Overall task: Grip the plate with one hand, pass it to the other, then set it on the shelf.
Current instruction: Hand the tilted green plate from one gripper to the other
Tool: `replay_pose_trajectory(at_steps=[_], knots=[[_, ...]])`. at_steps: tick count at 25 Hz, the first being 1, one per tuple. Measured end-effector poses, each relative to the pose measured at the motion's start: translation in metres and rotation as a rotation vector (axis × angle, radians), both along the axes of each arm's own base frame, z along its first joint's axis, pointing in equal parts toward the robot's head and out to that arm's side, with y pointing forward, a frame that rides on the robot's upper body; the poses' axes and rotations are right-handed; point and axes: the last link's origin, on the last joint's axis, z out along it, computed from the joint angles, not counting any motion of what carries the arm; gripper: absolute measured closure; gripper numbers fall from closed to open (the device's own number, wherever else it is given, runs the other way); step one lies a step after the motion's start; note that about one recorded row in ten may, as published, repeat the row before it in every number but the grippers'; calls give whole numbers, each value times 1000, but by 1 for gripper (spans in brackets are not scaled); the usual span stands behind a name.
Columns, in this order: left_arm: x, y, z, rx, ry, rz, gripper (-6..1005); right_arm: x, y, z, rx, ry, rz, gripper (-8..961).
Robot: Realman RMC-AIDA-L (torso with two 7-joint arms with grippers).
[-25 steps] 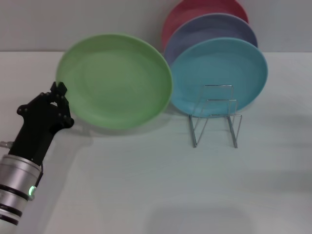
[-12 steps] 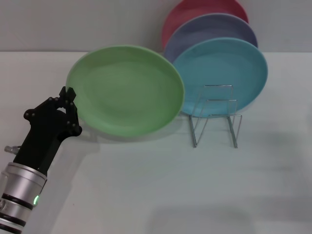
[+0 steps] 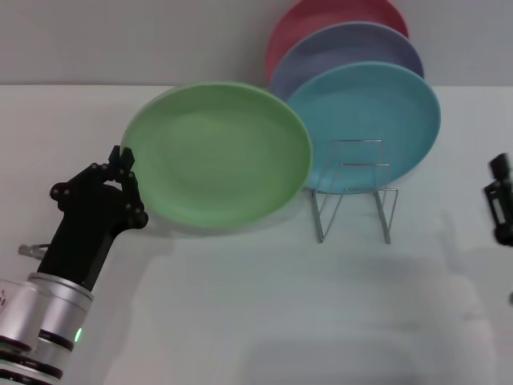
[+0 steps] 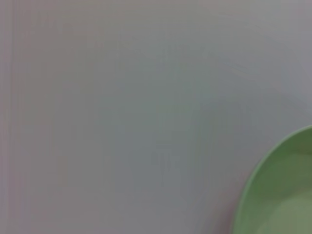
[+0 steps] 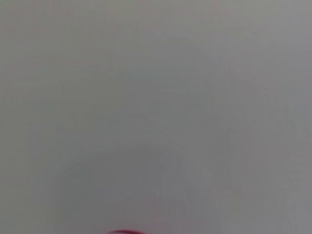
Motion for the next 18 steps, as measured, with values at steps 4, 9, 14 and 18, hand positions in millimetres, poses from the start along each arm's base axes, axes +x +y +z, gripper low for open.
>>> replay_pose_trajectory(at_steps=[4,9,14,18], knots=[[-2,-4,-2,29,11,63,968,-19,-5,-18,-47,3,11,327],[-2,-8,-2,55,31,99,967,-33,-5,-30,-76,-23,6,333],[-2,-8,0,84,37,135,968,-50,3,-40,-131,-30,18,340],[-4,-10,0,97,42,163,968,-56,9,-46,-167,-33,29,346]])
